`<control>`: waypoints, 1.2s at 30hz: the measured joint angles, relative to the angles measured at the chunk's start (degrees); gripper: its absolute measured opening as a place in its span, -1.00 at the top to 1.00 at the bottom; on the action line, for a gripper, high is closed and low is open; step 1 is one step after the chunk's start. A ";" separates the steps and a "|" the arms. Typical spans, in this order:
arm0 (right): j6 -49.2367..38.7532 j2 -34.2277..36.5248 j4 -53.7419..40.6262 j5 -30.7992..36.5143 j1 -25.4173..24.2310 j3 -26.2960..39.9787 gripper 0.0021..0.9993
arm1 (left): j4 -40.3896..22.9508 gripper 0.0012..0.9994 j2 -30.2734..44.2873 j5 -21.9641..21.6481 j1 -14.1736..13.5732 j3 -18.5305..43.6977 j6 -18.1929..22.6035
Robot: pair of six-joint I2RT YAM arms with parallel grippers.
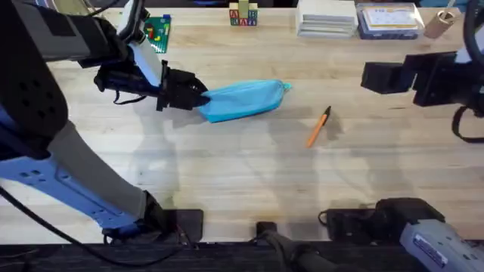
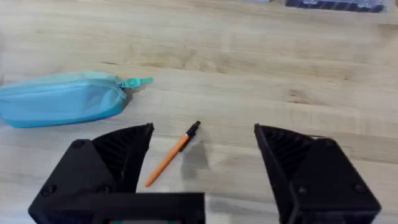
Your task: Unzip the bag, pick up the pens from the table one at a time and place them inside, then zip the bag closed.
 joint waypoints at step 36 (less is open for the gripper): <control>-17.64 0.00 -0.14 -0.60 0.00 0.00 -1.00 | 0.00 0.92 0.00 -0.02 0.00 0.04 0.00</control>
